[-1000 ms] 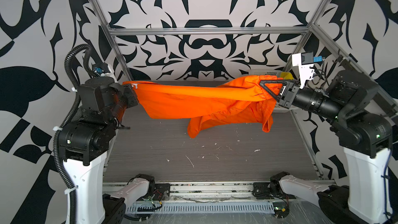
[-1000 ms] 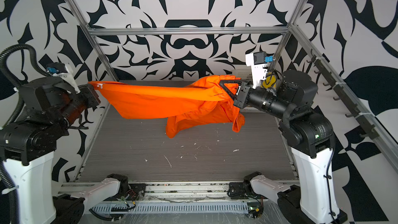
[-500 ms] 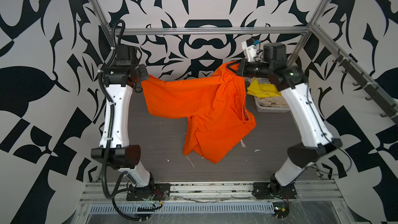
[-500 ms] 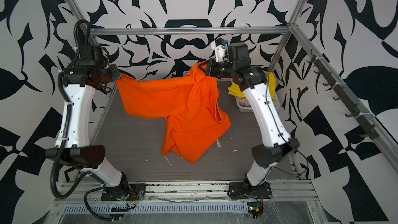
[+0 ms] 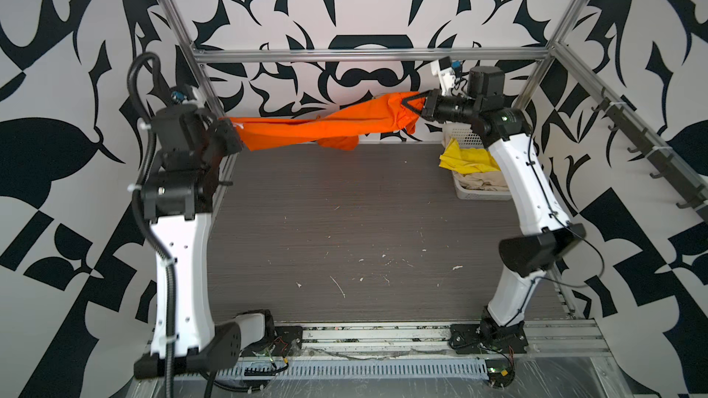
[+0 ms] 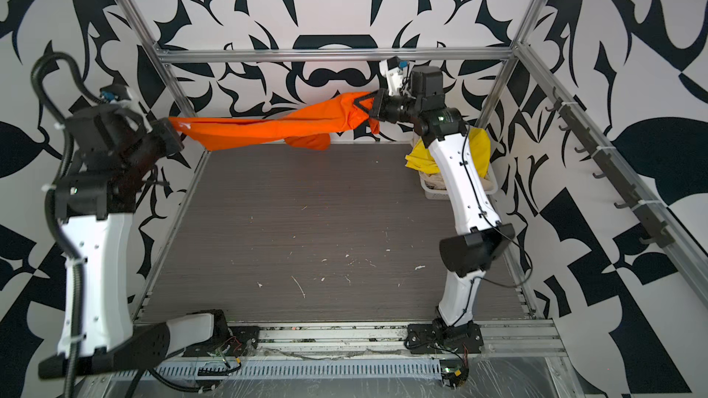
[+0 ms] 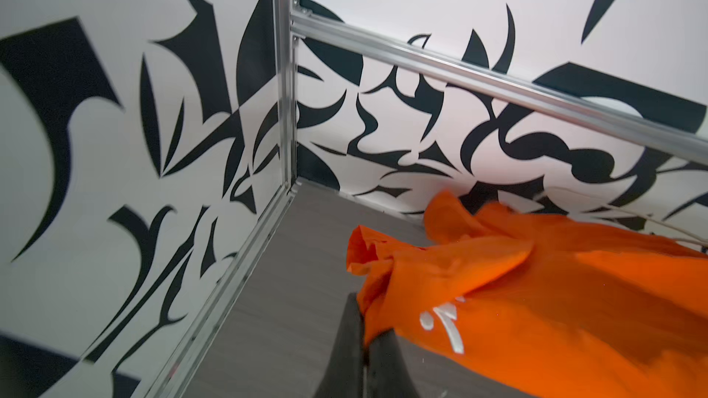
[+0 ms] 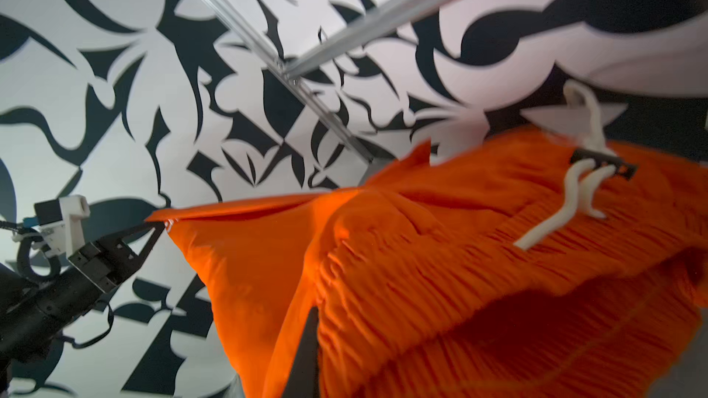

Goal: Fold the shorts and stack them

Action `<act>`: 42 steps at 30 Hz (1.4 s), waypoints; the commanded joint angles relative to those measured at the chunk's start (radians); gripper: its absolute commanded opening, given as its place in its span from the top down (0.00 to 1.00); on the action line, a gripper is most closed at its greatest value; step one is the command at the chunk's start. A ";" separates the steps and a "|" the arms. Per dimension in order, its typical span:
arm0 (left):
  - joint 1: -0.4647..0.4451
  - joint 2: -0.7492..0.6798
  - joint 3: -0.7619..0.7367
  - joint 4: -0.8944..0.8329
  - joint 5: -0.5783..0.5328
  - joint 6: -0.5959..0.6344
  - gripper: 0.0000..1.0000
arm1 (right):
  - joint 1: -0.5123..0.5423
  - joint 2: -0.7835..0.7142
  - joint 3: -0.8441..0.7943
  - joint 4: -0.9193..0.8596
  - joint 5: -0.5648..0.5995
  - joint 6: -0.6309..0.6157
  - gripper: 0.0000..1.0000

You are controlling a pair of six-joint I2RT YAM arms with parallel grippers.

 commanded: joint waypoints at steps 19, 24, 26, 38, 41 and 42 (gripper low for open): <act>0.012 -0.087 -0.859 -0.006 0.069 -0.400 1.00 | 0.027 -0.458 -1.306 0.134 0.133 0.108 1.00; 0.012 -0.187 -0.924 -0.097 0.154 -0.489 0.58 | 0.040 -0.637 -1.366 -0.043 0.212 0.147 0.46; 0.012 -0.233 -0.911 -0.130 0.153 -0.499 0.49 | 0.039 -0.721 -1.303 -0.173 0.306 0.118 0.39; -0.066 -0.074 -0.897 0.184 0.356 -0.535 0.53 | 0.247 -0.545 -1.152 0.043 0.433 0.131 0.42; -0.123 0.044 -0.897 0.276 0.330 -0.543 0.53 | 0.299 -0.406 -1.176 0.184 0.410 0.173 0.43; -0.126 0.089 -0.900 0.302 0.337 -0.551 0.53 | 0.306 -0.367 -1.189 0.223 0.404 0.184 0.43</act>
